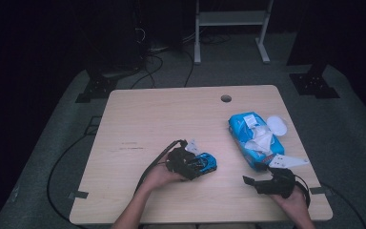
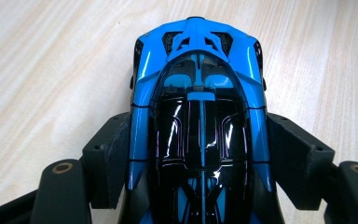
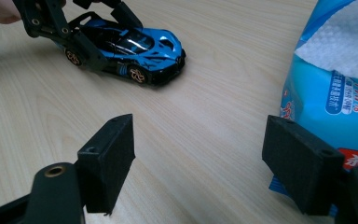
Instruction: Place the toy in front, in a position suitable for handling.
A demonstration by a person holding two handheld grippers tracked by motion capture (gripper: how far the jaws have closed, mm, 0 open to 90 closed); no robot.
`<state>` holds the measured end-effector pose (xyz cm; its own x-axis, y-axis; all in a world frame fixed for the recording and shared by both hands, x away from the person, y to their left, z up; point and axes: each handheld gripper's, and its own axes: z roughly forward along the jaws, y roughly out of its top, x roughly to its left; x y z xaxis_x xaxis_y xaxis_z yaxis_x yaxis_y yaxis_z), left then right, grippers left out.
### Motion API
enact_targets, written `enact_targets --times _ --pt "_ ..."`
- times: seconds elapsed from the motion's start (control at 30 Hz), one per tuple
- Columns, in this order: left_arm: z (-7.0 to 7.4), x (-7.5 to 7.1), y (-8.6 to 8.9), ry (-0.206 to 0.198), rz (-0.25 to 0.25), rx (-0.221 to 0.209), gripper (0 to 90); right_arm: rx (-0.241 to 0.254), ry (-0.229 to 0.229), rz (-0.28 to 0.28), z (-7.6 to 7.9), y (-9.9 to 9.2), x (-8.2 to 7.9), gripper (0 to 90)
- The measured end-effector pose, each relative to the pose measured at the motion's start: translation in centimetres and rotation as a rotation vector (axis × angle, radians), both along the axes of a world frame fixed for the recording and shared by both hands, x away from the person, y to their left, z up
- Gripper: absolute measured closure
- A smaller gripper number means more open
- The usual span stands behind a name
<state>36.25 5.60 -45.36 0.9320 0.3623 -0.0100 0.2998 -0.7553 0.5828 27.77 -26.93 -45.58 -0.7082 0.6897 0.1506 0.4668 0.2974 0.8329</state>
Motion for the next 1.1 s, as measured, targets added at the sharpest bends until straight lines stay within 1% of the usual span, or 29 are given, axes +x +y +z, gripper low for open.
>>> enact_targets --times 0.07,0.13,0.17,0.3,0.43,0.47,0.5,0.53,0.6,0.67,0.73,0.77,0.83,1.0,1.07,1.1 --pt "-0.4 0.0 0.1 0.004 0.003 0.0 28.3 -0.001 -0.001 0.0 0.0 0.1 0.0 24.2" --pt "-0.5 0.0 0.2 0.006 0.005 -0.012 28.3 -0.002 -0.001 -0.001 -0.1 0.1 0.0 24.3" --pt "-0.6 -0.1 0.2 0.003 0.008 -0.018 28.3 -0.002 0.0 -0.001 -0.1 0.1 0.0 24.2" --pt "-0.7 -0.2 0.3 -0.011 0.003 -0.015 28.1 -0.007 0.004 0.003 -0.2 0.2 0.1 24.2" --pt "-0.8 -0.4 0.4 -0.024 0.006 -0.024 27.3 -0.009 0.004 0.003 -0.1 0.3 0.1 24.2" --pt "-0.8 -0.4 0.6 -0.014 0.004 -0.032 26.0 -0.006 0.0 0.002 -0.1 0.2 0.1 24.2" --pt "-0.8 -0.4 0.7 -0.01 0.012 -0.042 23.7 -0.004 -0.001 -0.001 -0.1 0.2 0.1 24.2" --pt "-0.7 -0.4 0.8 -0.014 0.018 -0.04 21.0 -0.003 -0.002 -0.003 0.0 0.2 0.0 24.2" --pt "-0.5 -0.4 1.2 -0.011 0.024 -0.066 19.6 -0.003 -0.006 -0.003 0.1 0.1 0.0 24.2" --pt "-0.1 -0.5 1.6 -0.016 0.04 -0.074 17.0 0.0 -0.016 -0.007 0.4 0.1 -0.1 24.2" --pt "0.2 -0.6 2.1 -0.013 0.046 -0.095 14.9 0.0 -0.021 -0.009 0.8 0.1 -0.2 24.2" --pt "0.3 -0.7 2.3 -0.018 0.05 -0.104 14.3 0.0 -0.032 -0.011 1.0 0.1 -0.2 24.3" --pt "0.5 -0.9 2.9 -0.018 0.055 -0.106 12.3 -0.005 -0.049 -0.02 1.6 0.1 -0.2 24.2" --pt "0.7 -1.3 4.5 -0.04 0.079 -0.12 10.2 -0.016 -0.077 -0.036 2.6 -0.2 0.3 24.2" --pt "0.6 -1.5 5.1 -0.039 0.087 -0.136 9.4 -0.018 -0.077 -0.048 2.9 -0.5 0.5 24.3" --pt "0.6 -1.5 5.2 -0.043 0.09 -0.136 9.4 -0.011 -0.084 -0.058 3.1 -0.7 0.7 24.3"
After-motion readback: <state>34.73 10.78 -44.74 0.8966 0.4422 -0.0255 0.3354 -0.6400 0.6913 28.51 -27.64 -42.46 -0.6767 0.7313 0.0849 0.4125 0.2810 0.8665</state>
